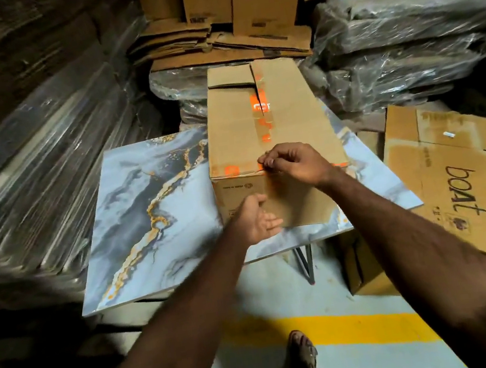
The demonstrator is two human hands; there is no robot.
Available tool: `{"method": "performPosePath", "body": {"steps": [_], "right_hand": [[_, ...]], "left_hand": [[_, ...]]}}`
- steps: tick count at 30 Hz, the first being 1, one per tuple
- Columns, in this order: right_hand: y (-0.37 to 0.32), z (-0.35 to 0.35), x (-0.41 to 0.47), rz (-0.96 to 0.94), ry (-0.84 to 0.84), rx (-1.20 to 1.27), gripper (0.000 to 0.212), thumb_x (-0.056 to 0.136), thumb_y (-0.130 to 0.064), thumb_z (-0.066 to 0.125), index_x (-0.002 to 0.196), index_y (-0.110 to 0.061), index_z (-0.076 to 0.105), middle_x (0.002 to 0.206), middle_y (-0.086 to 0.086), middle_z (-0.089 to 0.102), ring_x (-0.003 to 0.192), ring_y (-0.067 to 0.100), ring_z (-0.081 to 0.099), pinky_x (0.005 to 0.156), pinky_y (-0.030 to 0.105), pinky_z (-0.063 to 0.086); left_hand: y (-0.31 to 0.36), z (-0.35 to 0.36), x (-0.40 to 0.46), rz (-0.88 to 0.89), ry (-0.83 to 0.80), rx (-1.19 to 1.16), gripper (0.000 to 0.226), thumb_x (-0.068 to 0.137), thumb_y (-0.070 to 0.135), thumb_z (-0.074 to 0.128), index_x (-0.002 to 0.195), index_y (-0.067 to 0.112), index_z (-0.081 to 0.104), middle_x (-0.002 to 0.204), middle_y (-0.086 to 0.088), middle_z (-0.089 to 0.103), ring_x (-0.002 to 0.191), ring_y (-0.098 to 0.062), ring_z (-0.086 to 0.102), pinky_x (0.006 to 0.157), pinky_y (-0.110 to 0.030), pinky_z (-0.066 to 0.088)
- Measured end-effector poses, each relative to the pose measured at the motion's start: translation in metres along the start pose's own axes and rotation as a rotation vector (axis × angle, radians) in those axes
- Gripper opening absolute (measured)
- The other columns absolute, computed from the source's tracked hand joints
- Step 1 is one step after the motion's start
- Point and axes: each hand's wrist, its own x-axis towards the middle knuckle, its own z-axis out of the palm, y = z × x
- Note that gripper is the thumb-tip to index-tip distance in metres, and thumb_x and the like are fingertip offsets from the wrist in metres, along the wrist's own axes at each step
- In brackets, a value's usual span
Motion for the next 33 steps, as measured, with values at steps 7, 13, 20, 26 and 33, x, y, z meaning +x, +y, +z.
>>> {"method": "performPosePath", "body": {"steps": [7, 13, 20, 26, 33], "right_hand": [[-0.005, -0.01, -0.011, 0.037, 0.039, 0.185, 0.018, 0.098, -0.002, 0.053, 0.093, 0.0, 0.07, 0.105, 0.012, 0.072, 0.104, 0.013, 0.067, 0.092, 0.022, 0.051], [-0.009, -0.036, 0.003, 0.094, 0.217, 0.32, 0.025, 0.1, -0.004, 0.047, 0.087, -0.001, 0.067, 0.098, 0.015, 0.072, 0.082, 0.015, 0.069, 0.066, 0.018, 0.051], [0.001, -0.056, 0.072, 0.023, 0.37, -0.101, 0.018, 0.095, -0.017, 0.055, 0.088, -0.015, 0.072, 0.085, -0.008, 0.071, 0.084, 0.013, 0.066, 0.078, 0.03, 0.051], [0.005, -0.048, 0.119, 0.045, 0.391, -0.147, 0.019, 0.095, -0.013, 0.052, 0.092, -0.011, 0.071, 0.088, 0.004, 0.07, 0.082, 0.024, 0.06, 0.074, 0.033, 0.047], [0.028, -0.044, 0.134, 0.223, 0.57, -0.226, 0.026, 0.098, -0.013, 0.043, 0.111, -0.004, 0.064, 0.115, 0.019, 0.063, 0.109, 0.038, 0.056, 0.091, 0.039, 0.043]], "left_hand": [[0.034, 0.001, -0.036, 0.014, -0.055, 0.266, 0.078, 0.098, 0.05, 0.039, 0.153, 0.0, 0.018, 0.147, -0.022, 0.046, 0.133, -0.033, 0.048, 0.108, -0.041, 0.037], [0.086, 0.009, -0.078, 0.167, -0.026, 0.632, 0.038, 0.104, 0.037, 0.042, 0.088, 0.012, 0.066, 0.086, -0.006, 0.074, 0.077, -0.011, 0.071, 0.065, -0.021, 0.055], [0.132, 0.03, -0.049, 0.579, 0.446, 0.891, 0.02, 0.09, 0.03, 0.054, 0.078, 0.016, 0.061, 0.08, -0.006, 0.065, 0.065, -0.019, 0.056, 0.06, -0.026, 0.044], [0.139, 0.057, -0.014, 0.452, 0.865, 1.306, 0.048, 0.089, 0.048, 0.051, 0.129, 0.021, 0.05, 0.139, -0.013, 0.037, 0.132, -0.034, 0.034, 0.108, -0.048, 0.033], [0.151, 0.07, 0.012, 0.118, 0.951, 1.234, 0.12, 0.073, 0.083, 0.048, 0.156, 0.013, -0.003, 0.161, -0.024, -0.012, 0.147, -0.042, -0.019, 0.115, -0.064, -0.004]]}}
